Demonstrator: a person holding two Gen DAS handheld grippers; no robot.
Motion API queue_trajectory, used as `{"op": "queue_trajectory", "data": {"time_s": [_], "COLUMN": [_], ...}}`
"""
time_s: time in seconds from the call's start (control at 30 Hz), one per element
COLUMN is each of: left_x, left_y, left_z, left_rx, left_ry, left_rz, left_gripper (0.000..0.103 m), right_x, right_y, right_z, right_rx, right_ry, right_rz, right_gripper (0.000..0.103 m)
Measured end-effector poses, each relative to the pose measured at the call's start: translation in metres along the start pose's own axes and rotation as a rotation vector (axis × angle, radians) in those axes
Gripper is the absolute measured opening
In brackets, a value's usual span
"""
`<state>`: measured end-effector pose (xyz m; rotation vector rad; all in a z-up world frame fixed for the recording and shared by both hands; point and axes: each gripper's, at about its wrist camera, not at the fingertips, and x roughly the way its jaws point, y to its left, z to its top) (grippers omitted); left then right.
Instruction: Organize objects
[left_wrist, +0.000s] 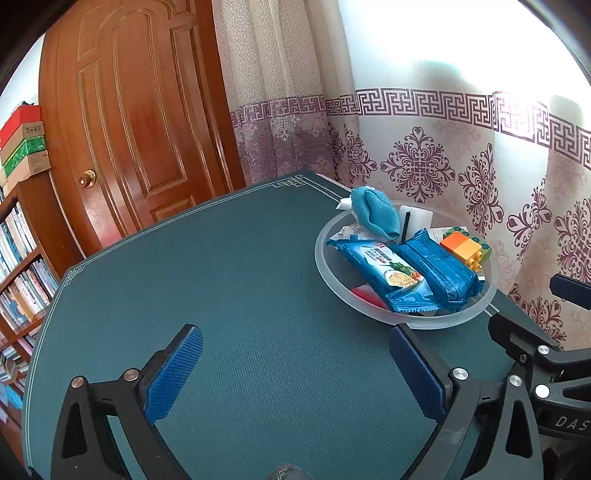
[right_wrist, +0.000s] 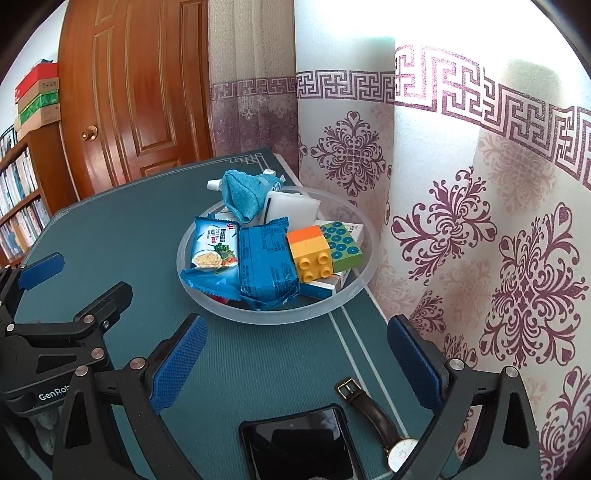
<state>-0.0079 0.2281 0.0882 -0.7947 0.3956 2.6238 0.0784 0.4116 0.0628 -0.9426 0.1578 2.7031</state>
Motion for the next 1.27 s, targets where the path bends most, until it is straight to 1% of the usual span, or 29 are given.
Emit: {"op": "queue_trajectory", "data": {"time_s": [0.33,1.27], "left_x": [0.0012,0.0036], "left_y": [0.0004,-0.0001], "left_z": [-0.0001,-0.0007], "left_rx": [-0.001,0.002], "left_ry": [0.005,0.009], "left_rz": [-0.006,-0.010], "left_gripper": [0.103,0.103], "right_x": [0.0012,0.0042], "right_y": [-0.0002,-0.0002], "right_z": [-0.0008,-0.0031], "right_rx": [-0.004,-0.001], "right_ry": [-0.001,0.010], "right_rz": [-0.018,-0.024], "right_gripper": [0.099,0.099]}}
